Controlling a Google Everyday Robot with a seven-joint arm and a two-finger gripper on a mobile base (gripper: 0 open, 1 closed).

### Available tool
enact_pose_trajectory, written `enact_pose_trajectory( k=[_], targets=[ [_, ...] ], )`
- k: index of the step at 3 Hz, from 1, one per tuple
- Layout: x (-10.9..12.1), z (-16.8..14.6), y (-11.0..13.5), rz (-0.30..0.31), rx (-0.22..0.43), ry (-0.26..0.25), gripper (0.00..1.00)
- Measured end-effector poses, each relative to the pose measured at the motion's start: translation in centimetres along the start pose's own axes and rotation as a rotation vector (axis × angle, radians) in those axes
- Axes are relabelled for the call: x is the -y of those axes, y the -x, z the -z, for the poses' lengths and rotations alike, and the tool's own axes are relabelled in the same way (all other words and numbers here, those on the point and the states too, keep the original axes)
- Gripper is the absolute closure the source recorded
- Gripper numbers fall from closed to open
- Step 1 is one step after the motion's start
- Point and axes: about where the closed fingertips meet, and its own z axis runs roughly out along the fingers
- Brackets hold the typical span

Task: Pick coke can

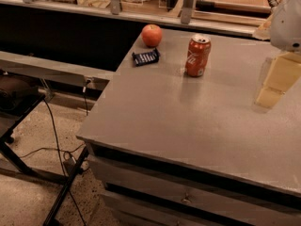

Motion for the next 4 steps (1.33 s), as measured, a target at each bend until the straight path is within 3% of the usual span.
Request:
enact_pose_trajectory(
  k=[1,2,3,4],
  targets=[
    [3.5,-0.6,0.0,-0.032,0.076,-0.020,0.00],
    [9.0,-1.3,1.8,-0.077,0.224,-0.054,0.00],
    [13.0,-2.4,3.3,-0.124,0.341,-0.071,0.00],
    [15.6,-3.9,4.7,-0.160,0.413,-0.073,0.00]
  ],
)
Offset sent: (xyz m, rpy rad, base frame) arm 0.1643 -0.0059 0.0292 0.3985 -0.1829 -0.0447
